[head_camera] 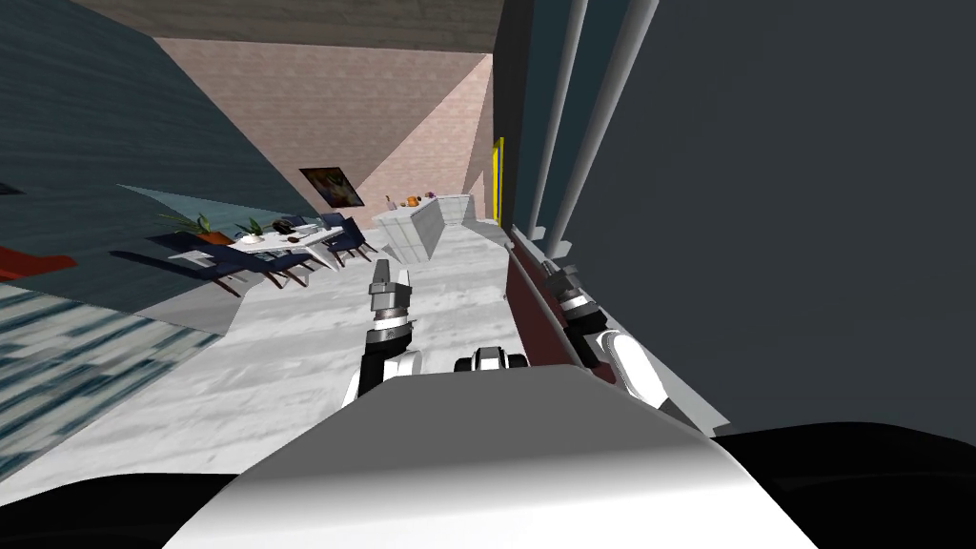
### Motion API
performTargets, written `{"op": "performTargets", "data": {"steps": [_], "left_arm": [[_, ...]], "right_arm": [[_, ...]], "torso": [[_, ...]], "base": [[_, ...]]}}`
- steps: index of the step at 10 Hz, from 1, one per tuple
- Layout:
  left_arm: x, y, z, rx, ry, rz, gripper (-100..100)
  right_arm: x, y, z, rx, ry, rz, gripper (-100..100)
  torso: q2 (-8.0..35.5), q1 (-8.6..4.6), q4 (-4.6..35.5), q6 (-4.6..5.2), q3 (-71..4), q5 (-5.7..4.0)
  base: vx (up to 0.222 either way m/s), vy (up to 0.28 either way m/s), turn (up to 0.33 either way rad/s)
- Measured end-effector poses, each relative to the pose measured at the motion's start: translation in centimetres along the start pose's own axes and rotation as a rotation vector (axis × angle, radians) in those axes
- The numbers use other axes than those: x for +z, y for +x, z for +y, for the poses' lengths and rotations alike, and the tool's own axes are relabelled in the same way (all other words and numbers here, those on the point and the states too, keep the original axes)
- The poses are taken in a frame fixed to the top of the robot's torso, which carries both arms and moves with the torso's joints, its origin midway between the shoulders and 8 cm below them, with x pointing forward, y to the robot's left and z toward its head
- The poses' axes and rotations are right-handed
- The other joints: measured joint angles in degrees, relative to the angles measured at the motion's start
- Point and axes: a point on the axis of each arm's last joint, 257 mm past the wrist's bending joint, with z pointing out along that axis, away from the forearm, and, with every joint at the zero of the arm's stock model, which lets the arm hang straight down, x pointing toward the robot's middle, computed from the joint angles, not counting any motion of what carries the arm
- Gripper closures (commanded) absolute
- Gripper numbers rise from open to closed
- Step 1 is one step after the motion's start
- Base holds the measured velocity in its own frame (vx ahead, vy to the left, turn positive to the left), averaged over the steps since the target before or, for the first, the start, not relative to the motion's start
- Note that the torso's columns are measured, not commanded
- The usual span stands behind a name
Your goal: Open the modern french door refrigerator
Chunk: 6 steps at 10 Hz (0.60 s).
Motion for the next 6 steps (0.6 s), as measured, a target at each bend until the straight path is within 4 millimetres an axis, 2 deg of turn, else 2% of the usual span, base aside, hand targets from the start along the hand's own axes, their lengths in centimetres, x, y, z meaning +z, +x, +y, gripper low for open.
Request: {"op": "performTargets", "data": {"steps": [4,5,6], "left_arm": [[0.0,0.0,0.0,0.000,0.000,0.000,0],[0.0,0.0,0.0,0.000,0.000,0.000,0],[0.0,0.0,0.0,0.001,0.000,0.000,0]], "right_arm": [[-0.6,-4.9,0.3,0.045,-0.050,-0.131,100],[-0.6,-5.1,0.3,0.050,-0.051,-0.135,-100],[-0.6,-4.4,-0.2,0.029,-0.042,-0.113,-100]], "torso": [[-0.25,-0.32,-0.09,0.02,-0.16,-0.11],[-0.40,-0.41,-0.12,0.03,-0.23,-0.13],[-0.72,-0.47,-0.21,0.05,-0.43,-0.15]], "base": [[-0.089,0.053,0.095],[0.081,-0.008,-0.155],[0.127,0.000,-0.157]]}}
